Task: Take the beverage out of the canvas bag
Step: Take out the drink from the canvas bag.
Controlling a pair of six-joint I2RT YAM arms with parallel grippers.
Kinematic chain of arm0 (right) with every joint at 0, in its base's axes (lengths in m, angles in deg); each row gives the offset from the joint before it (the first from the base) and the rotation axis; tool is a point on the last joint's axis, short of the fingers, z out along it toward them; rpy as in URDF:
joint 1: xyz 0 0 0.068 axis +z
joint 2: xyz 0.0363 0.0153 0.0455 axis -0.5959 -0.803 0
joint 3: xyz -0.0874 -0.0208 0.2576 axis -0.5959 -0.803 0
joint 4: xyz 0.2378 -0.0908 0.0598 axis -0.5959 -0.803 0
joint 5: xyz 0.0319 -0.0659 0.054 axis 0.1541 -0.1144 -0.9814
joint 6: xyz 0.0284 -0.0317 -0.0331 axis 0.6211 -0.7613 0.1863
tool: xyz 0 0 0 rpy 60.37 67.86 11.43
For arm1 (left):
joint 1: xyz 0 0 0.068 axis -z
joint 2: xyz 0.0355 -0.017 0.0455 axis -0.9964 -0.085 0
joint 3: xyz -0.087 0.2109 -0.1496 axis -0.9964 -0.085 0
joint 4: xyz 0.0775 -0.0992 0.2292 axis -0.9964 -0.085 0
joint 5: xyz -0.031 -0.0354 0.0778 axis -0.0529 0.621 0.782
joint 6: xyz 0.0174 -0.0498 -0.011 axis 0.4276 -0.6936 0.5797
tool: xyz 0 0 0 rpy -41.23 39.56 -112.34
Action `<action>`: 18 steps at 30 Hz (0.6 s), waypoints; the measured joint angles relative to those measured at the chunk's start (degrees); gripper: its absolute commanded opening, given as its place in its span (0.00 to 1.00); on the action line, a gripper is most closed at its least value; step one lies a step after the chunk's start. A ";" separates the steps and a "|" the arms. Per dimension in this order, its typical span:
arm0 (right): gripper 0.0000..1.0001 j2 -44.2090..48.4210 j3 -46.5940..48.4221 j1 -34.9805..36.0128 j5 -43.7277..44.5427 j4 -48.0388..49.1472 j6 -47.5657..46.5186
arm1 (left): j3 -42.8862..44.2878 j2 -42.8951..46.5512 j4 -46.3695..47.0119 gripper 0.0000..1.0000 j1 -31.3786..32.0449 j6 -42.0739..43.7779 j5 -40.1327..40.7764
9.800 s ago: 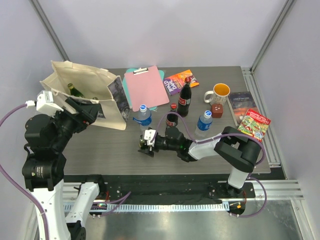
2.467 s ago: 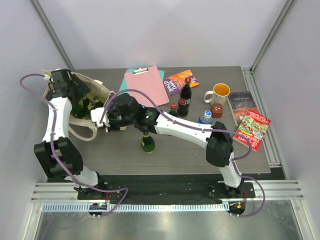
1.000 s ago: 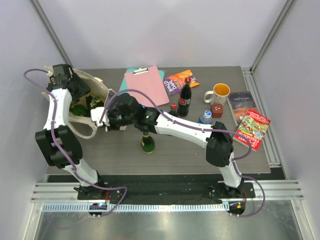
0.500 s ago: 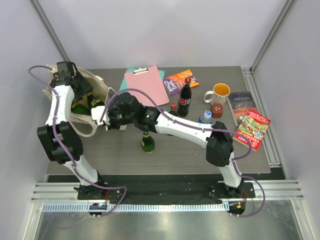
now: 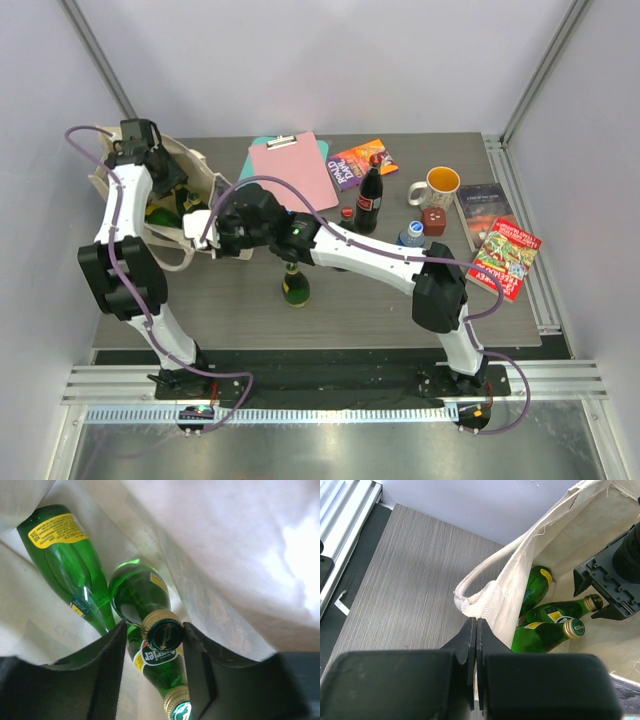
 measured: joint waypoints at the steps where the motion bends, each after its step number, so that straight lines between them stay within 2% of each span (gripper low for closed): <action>1: 0.01 0.00 0.00 -0.02 0.00 0.09 0.02 | 0.35 -0.26 -0.02 0.43 0.07 0.04 -0.04; 4: 0.01 0.00 0.00 -0.11 0.02 0.17 0.00 | 1.16 -0.85 -0.15 0.36 0.33 0.02 -0.13; 6: 0.01 0.00 0.00 -0.15 0.02 0.17 0.02 | 1.51 -1.09 -0.28 0.27 0.48 0.04 -0.13; 10: 0.02 0.00 -0.02 -0.22 0.02 0.20 0.02 | 1.81 -1.09 -0.59 0.01 0.57 0.24 -0.04; 11: 0.04 0.00 -0.02 -0.22 0.04 0.22 0.02 | 1.81 -1.09 -0.61 0.00 0.57 0.28 -0.04; 15: 0.29 0.00 -0.02 -0.33 0.24 0.26 0.26 | 2.03 -1.01 -0.87 0.00 0.57 0.79 -0.04; 16: 0.39 0.00 -0.02 -0.39 0.33 0.39 0.42 | 2.05 -0.85 -1.03 0.00 0.57 1.07 -0.11; 18: 0.50 0.00 0.00 -0.52 0.59 0.66 0.98 | 2.05 -0.44 -1.51 0.00 0.57 1.31 -0.24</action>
